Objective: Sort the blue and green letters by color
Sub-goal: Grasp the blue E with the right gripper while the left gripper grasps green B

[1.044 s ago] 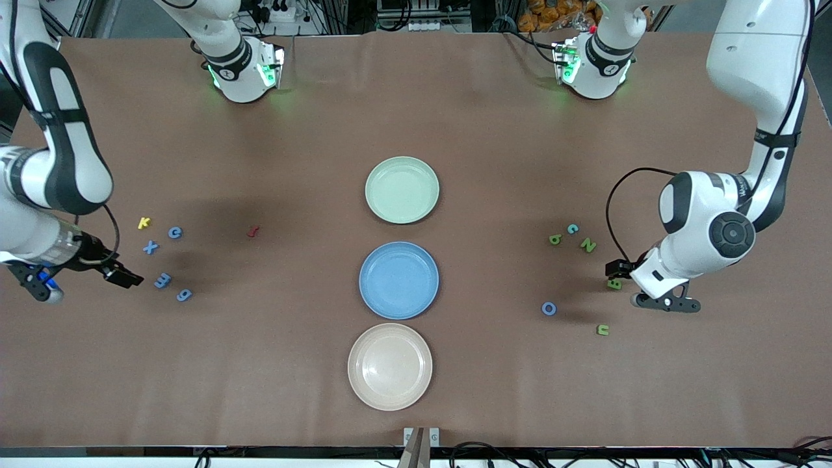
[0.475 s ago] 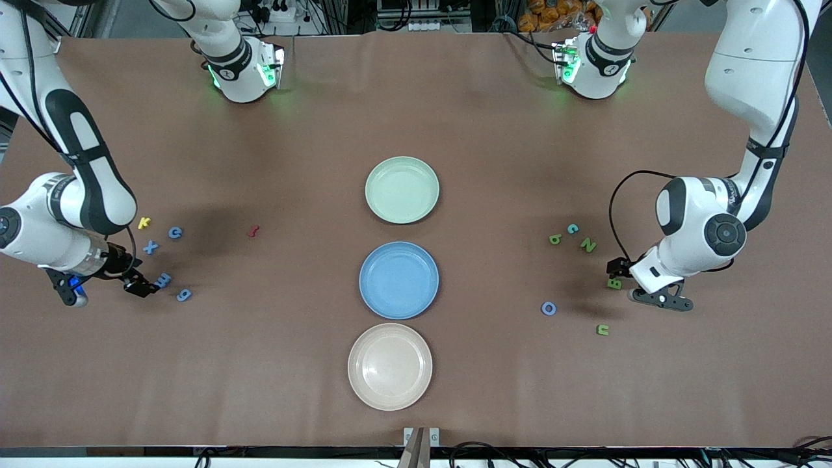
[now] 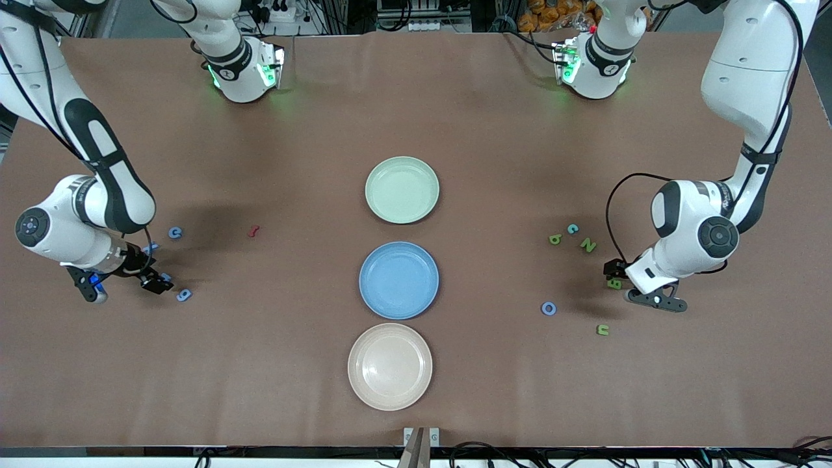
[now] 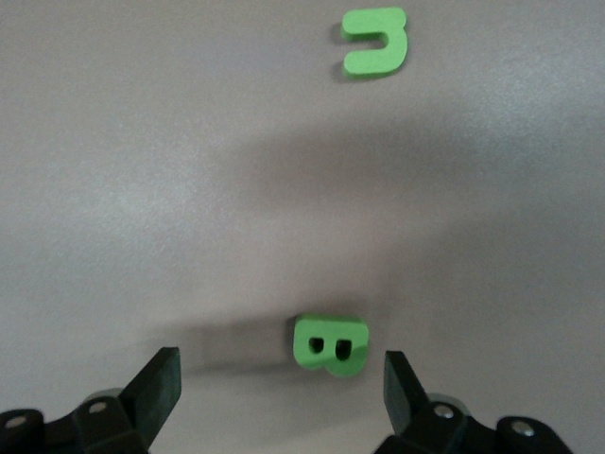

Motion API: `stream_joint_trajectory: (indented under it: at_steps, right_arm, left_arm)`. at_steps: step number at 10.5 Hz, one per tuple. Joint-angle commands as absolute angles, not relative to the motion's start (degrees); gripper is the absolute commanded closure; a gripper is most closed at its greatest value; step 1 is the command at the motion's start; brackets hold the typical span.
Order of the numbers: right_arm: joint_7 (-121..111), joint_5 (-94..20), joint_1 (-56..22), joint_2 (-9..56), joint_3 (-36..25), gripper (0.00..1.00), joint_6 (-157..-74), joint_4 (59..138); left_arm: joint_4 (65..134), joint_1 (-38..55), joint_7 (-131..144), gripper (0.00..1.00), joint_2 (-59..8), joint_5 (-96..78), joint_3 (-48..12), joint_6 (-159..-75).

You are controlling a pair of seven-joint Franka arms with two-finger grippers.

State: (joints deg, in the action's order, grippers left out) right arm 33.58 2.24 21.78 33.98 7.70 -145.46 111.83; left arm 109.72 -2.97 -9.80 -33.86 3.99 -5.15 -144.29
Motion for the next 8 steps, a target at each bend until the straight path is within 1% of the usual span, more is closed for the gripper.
stream_joint_trajectory:
  at_steps: [1, 2, 3, 4, 6, 7, 8]
  right_arm:
    - [34.5, 3.9, 20.8, 34.5, 7.1, 0.57, -146.4, 112.1]
    - [34.5, 4.0, 20.8, 34.9, 7.1, 0.80, -146.4, 112.1]
    - [34.5, 4.2, 20.8, 34.9, 7.1, 0.89, -146.4, 112.1]
    - [34.1, 4.2, 20.7, 34.9, 6.4, 1.00, -146.3, 112.1]
    - [33.4, 4.9, 20.0, 33.1, 6.3, 1.00, -145.1, 111.4]
    - [33.3, 5.7, 19.5, 31.4, 6.3, 1.00, -143.1, 110.9]
    - [33.4, 5.9, 18.9, 30.2, 6.4, 1.00, -140.0, 110.2]
  left_arm:
    - [109.2, -2.7, -10.4, 0.15, -35.9, 5.2, -5.3, -147.2]
    - [109.2, -2.6, -10.4, 0.18, -36.0, 5.2, -5.3, -147.2]
    - [109.2, -2.5, -10.4, 0.32, -36.0, 5.2, -5.3, -147.2]
    - [109.2, -2.5, -10.4, 0.48, -36.0, 5.2, -5.3, -147.2]
    - [109.2, -2.5, -10.2, 0.93, -35.9, 5.2, -5.3, -147.2]
    - [109.1, -2.4, -10.1, 1.00, -35.7, 5.2, -5.3, -147.2]
    - [109.1, -2.4, -9.9, 1.00, -35.3, 5.1, -5.5, -147.1]
